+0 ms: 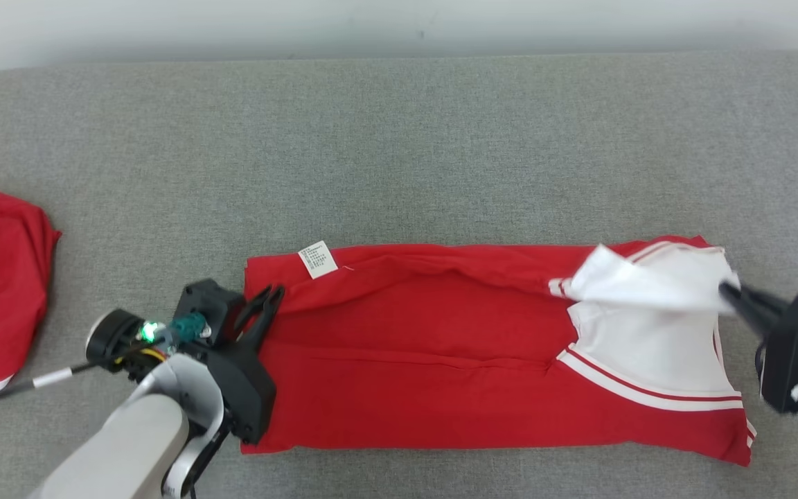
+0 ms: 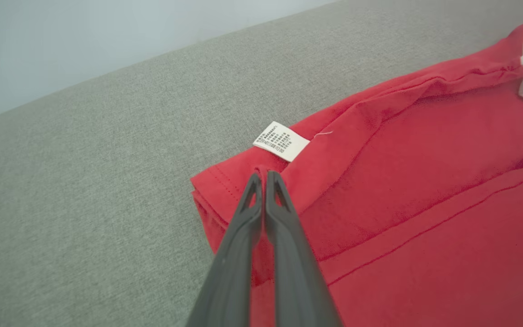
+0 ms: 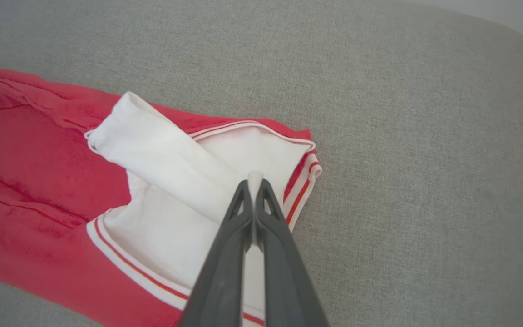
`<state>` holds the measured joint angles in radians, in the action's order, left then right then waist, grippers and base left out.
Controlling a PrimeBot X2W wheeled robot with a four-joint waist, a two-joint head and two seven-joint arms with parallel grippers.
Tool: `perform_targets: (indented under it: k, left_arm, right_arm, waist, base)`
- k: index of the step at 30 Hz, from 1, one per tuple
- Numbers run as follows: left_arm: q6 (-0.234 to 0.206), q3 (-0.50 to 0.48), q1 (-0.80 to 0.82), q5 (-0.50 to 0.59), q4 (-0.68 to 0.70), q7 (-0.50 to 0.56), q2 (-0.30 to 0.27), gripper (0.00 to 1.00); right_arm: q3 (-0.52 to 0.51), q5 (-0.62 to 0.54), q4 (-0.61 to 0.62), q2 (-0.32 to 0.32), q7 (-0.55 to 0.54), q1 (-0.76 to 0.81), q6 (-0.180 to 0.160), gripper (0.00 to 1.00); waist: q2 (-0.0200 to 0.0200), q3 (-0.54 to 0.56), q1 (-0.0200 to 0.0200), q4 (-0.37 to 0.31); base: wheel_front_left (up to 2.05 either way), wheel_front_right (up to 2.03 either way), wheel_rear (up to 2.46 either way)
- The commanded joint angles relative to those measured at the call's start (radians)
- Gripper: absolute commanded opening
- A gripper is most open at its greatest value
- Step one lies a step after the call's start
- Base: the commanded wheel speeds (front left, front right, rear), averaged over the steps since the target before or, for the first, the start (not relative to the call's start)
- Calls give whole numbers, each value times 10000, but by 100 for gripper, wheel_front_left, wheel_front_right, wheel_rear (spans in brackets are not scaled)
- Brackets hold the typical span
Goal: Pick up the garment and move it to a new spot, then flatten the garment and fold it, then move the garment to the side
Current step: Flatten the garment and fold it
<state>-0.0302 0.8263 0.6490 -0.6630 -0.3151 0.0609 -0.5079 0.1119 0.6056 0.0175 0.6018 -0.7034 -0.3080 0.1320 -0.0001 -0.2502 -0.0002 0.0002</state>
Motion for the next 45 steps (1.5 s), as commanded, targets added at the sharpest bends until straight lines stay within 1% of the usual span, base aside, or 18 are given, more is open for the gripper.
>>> perform_targets:
  k: [1,7,8,13,17,19,21,22,23,28,32,35,36,37,39,42,45]
  left_arm:
    - [-82,58,-236,172,-134,-195,45,0]
    - [-365,153,-584,338,-587,-665,152,0]
    - [-365,153,-584,338,-587,-665,152,0]
    - [-450,185,-794,254,-922,-919,258,0]
    - [-475,192,-860,223,-1140,-1072,290,0]
    - [-575,174,-928,182,-1247,-1152,334,0]
    - [-664,134,-989,155,-1301,-1242,356,38]
    - [-685,122,-1017,154,-1329,-1306,366,100]
    - [-752,81,-1046,128,-1369,-1367,390,100]
    - [-1077,-193,-1397,-34,-1367,-1959,512,100]
    - [-1484,-808,-1932,-420,-1081,-2852,635,100]
    - [-1698,-1595,-2447,-557,-519,-3221,781,100]
    - [-1756,-2021,-2655,-604,-194,-3249,889,100]
    - [-1795,-2506,-2819,-416,273,-3264,1011,100]
    - [-1673,-3501,-3572,-153,1123,-3252,1390,100]
    - [-1232,-4769,-4517,450,2118,-3257,2017,100]
    - [-705,-5657,-5408,1034,2588,-3259,2672,100]
  right_arm:
    - [-256,-96,323,-187,-342,475,-22,0]
    - [-990,-231,1541,-786,-1656,1884,-22,0]
    - [-990,-231,1541,-786,-1656,1884,-22,0]
    - [-1444,-473,2187,-1213,-2513,2637,-22,0]
    - [-1680,-632,2538,-1531,-2961,2977,-22,0]
    - [-1768,-739,2739,-1710,-3196,3126,-22,0]
    - [-1890,-848,2813,-1893,-3212,3175,-22,0]
    - [-1964,-892,2819,-2037,-3184,3187,-22,45]
    - [-1985,-930,2802,-2178,-3224,3237,-22,100]
    - [-2079,-1126,2859,-2633,-3090,3313,-22,100]
    - [-2275,-1126,2887,-2929,-3132,3453,-22,100]
    - [-2593,-1147,3010,-3180,-3050,3531,-22,100]
    - [-2763,-1212,3037,-3273,-2973,3536,-22,100]
    - [-2925,-1296,3039,-3360,-2907,3526,-22,100]
    - [-3277,-1519,2973,-3534,-2772,3472,-22,100]
    - [-3672,-1721,2786,-3839,-2634,3341,-22,100]
    - [-3958,-1847,2553,-4047,-2597,3229,-22,100]
  waist:
    - [1,-4,2,17]
    - [1,27,2,54]
    - [1,27,2,54]
    - [1,60,2,65]
    - [1,114,2,58]
    - [1,165,2,51]
    - [1,197,2,47]
    - [1,217,2,44]
    - [1,235,2,43]
    - [1,375,2,47]
    - [1,598,2,92]
    - [1,781,2,138]
    - [1,833,2,157]
    - [1,883,2,185]
    - [1,980,2,233]
    - [1,1118,2,293]
    - [1,1213,2,316]
  base:
    - [0,0,0]
    - [0,0,0]
    - [0,0,0]
    - [0,0,0]
    - [0,0,0]
    - [0,0,0]
    - [0,0,0]
    - [0,0,0]
    - [0,0,0]
    - [0,0,0]
    - [0,0,0]
    - [0,0,0]
    - [0,0,0]
    - [0,0,0]
    - [0,0,0]
    - [0,0,0]
    - [0,0,0]
